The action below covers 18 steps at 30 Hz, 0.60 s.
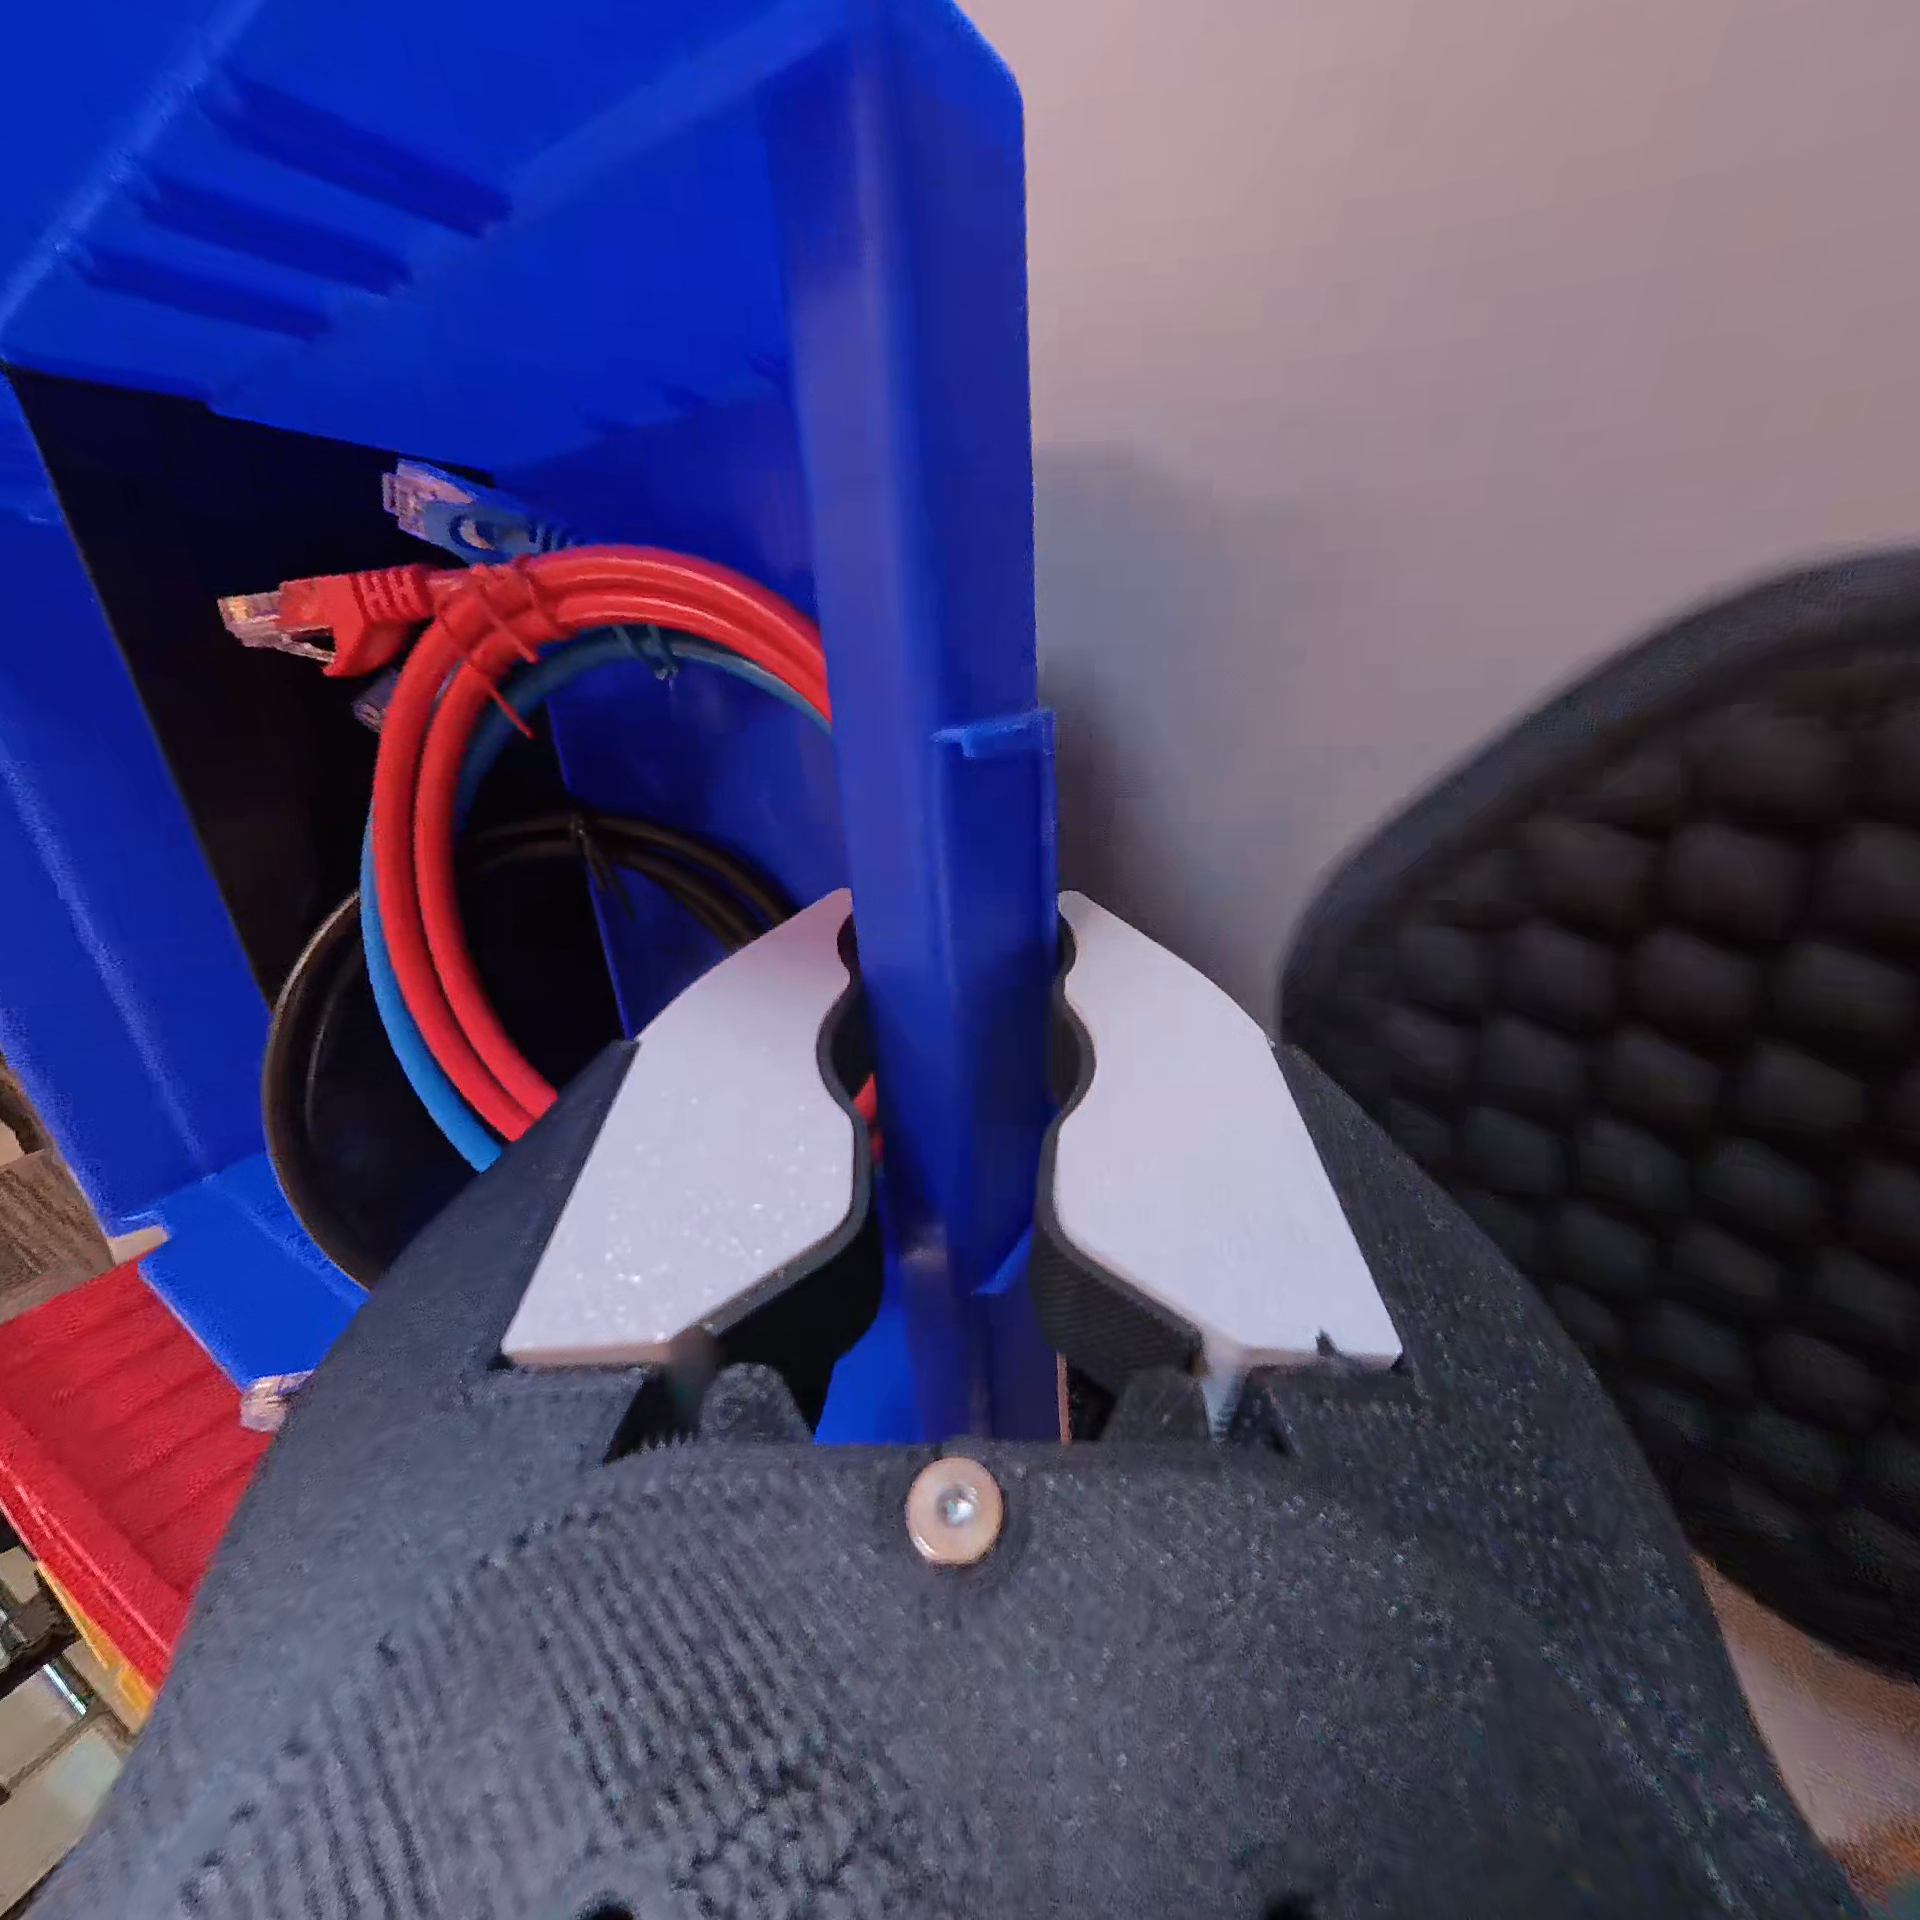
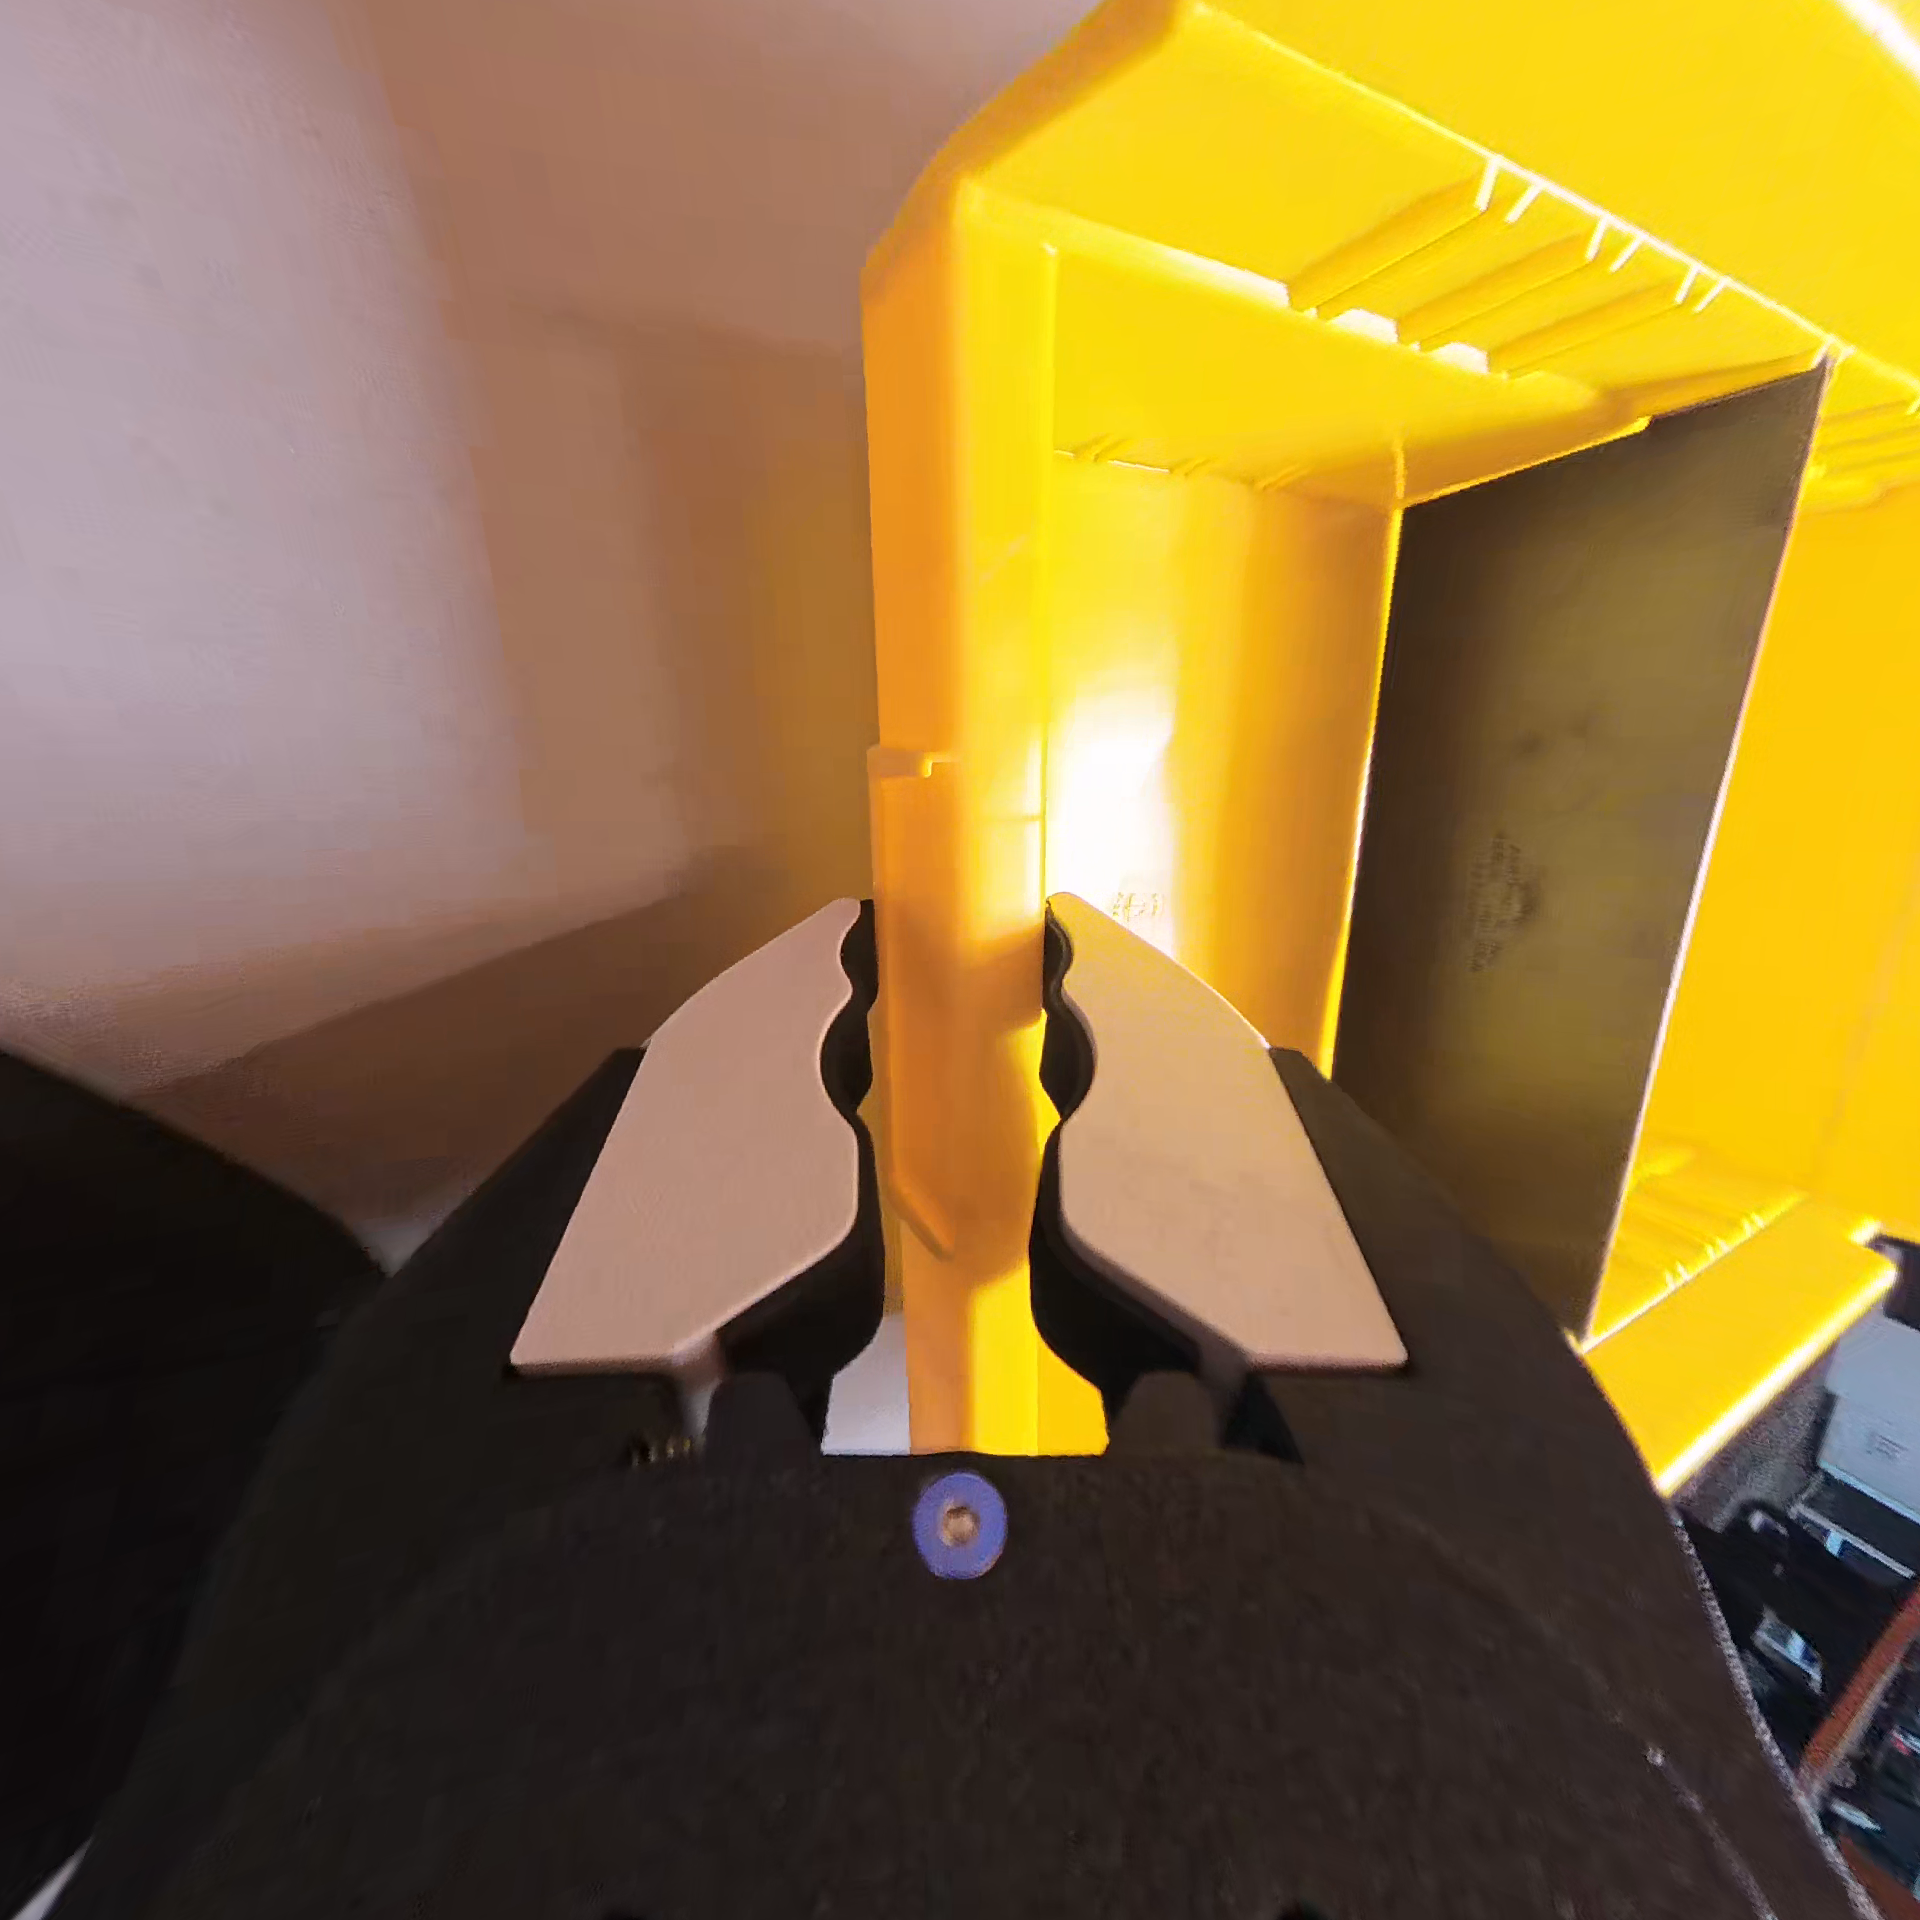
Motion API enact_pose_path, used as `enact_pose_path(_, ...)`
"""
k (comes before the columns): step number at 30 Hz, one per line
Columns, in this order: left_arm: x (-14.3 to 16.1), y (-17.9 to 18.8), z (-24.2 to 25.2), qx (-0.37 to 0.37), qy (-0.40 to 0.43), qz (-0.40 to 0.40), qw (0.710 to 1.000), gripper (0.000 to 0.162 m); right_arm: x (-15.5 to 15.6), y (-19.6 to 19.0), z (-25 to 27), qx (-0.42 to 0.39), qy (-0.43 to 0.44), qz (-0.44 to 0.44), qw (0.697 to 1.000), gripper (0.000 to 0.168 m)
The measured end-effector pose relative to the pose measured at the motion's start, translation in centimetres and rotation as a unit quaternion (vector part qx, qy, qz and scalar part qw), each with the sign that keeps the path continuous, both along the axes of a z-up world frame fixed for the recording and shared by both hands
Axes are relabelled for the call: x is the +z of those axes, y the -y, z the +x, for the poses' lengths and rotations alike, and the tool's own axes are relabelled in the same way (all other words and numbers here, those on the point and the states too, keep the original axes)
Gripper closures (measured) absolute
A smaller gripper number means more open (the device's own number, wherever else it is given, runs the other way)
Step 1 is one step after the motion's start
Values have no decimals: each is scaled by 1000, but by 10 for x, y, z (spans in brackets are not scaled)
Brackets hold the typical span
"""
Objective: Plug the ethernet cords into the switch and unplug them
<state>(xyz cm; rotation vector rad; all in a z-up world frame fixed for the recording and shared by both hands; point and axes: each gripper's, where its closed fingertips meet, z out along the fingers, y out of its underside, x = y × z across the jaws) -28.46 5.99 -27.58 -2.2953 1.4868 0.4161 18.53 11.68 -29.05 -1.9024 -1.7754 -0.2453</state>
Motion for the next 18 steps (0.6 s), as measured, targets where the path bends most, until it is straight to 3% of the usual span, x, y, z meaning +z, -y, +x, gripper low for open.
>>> enact_pose_path(4, -17, -38, 5, 4, -10, -2, 1000, 132, -2, -33, 8, -22, 2, 10, 1000, 139)
enact_pose_path(8, -29, -54, 5, 18, 12, -10, 1000, 133, -2, -58, 11, -35, 2, 18, 999, 139)
enact_pose_path(18, -30, -42, -2, 52, 32, -20, 998, 133, 11, -68, 20, -61, 5, 53, 997, 135)
